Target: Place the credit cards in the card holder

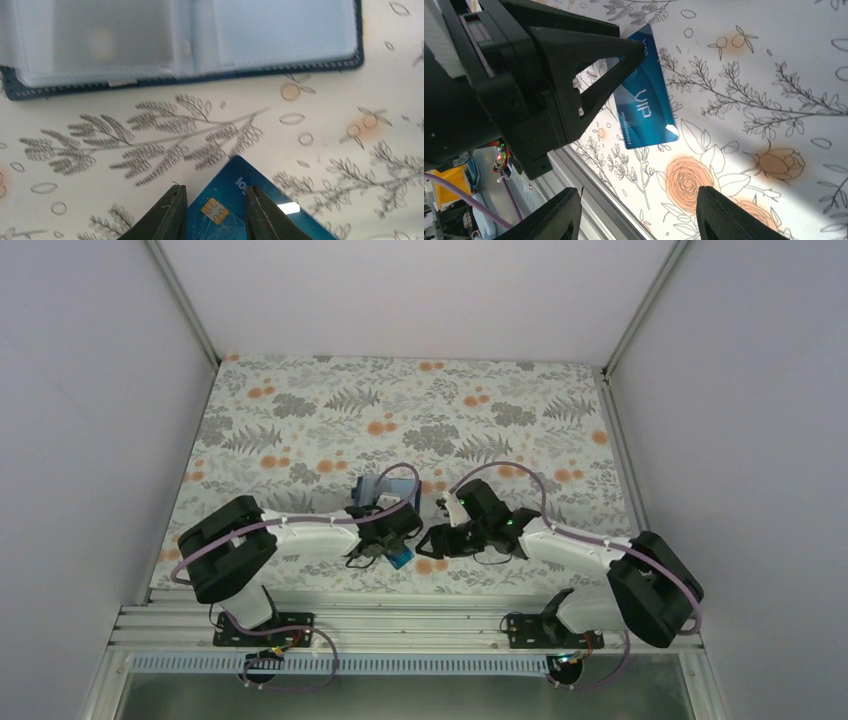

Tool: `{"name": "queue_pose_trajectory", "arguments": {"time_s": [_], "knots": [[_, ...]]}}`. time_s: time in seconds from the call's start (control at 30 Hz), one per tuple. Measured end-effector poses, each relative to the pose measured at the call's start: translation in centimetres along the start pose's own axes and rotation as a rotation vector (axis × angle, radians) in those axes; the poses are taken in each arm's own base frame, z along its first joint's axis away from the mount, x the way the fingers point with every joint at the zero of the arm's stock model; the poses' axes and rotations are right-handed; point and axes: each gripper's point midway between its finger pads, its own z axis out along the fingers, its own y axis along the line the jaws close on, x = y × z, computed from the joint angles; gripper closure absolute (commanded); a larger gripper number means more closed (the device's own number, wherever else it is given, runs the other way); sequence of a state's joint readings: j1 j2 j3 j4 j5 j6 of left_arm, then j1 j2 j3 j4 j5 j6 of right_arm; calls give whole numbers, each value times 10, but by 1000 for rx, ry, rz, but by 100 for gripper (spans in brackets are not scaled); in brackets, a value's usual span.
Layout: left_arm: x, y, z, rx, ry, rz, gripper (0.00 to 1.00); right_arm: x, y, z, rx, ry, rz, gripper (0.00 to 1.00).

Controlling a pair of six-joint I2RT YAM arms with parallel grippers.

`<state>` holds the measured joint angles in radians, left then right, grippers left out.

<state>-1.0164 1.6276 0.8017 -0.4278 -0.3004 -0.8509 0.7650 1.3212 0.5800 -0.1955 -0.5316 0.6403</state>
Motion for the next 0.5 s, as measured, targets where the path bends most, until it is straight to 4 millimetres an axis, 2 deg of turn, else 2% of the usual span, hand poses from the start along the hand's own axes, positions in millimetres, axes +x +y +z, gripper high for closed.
{"name": "queue_pose_trajectory", "arguments": {"time_s": [0.1, 0.3, 0.5], "knots": [[9, -6, -4, 8, 5, 15, 69, 8, -1, -3, -6, 5, 12, 40], [23, -19, -10, 34, 9, 59, 69, 41, -9, -3, -18, 53, 66, 39], [41, -39, -20, 91, 43, 124, 69, 49, -8, -9, -34, 37, 100, 39]]}}
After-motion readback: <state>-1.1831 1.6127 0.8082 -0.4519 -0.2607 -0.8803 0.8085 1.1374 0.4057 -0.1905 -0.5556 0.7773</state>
